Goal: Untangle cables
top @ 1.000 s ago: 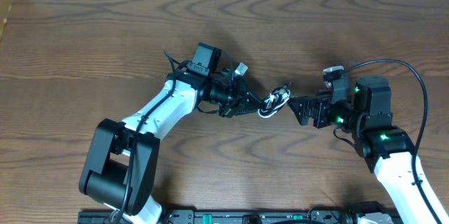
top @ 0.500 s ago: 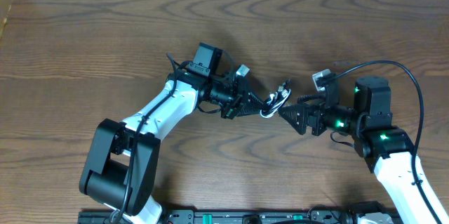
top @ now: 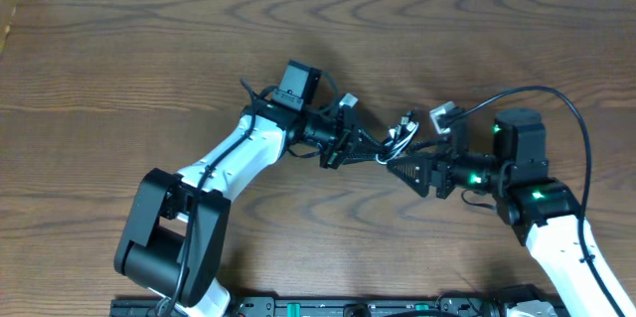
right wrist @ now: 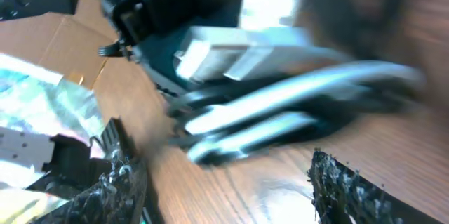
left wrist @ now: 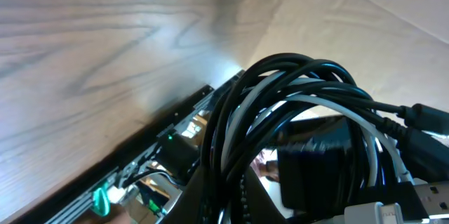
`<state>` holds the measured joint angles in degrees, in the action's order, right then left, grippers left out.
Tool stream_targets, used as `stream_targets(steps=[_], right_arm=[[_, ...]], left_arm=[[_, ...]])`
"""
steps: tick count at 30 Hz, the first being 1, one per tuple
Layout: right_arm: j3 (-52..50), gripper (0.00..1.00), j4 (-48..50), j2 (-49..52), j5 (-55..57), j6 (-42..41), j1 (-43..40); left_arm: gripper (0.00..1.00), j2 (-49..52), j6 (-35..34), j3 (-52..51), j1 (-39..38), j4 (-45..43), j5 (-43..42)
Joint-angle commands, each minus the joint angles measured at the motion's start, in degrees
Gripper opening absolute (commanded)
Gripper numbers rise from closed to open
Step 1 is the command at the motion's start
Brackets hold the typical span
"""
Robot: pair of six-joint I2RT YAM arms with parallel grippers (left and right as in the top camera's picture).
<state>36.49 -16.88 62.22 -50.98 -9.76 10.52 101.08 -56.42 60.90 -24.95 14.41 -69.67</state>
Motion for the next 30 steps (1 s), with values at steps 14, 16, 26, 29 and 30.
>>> stream_targets(steps=[14, 16, 26, 29, 30], right_arm=[[1.01, 0.38, 0.96, 0.04, 4.28, 0.59, 3.08], [1.01, 0.4, 1.01, 0.04, 4.28, 0.61, 3.08], [1.01, 0.39, 2.89, 0.04, 2.38, 0.59, 3.08], [1.01, 0.36, 2.97, 0.04, 2.38, 0.59, 3.08], [1.01, 0.36, 2.97, 0.04, 2.38, 0.59, 3.08]], left_arm=[[0.07, -0.46, -3.87, 0.31, -1.49, -1.92, -1.7], [0.07, -0.46, -3.87, 0.31, -1.44, -2.14, -1.49], [0.07, -0.46, -3.67, 0.31, -0.46, -4.33, -1.29], [0.07, -0.46, -3.23, 0.31, 0.31, -4.33, -1.27], [0.07, -0.46, -3.23, 0.31, 0.59, -4.33, -1.27]])
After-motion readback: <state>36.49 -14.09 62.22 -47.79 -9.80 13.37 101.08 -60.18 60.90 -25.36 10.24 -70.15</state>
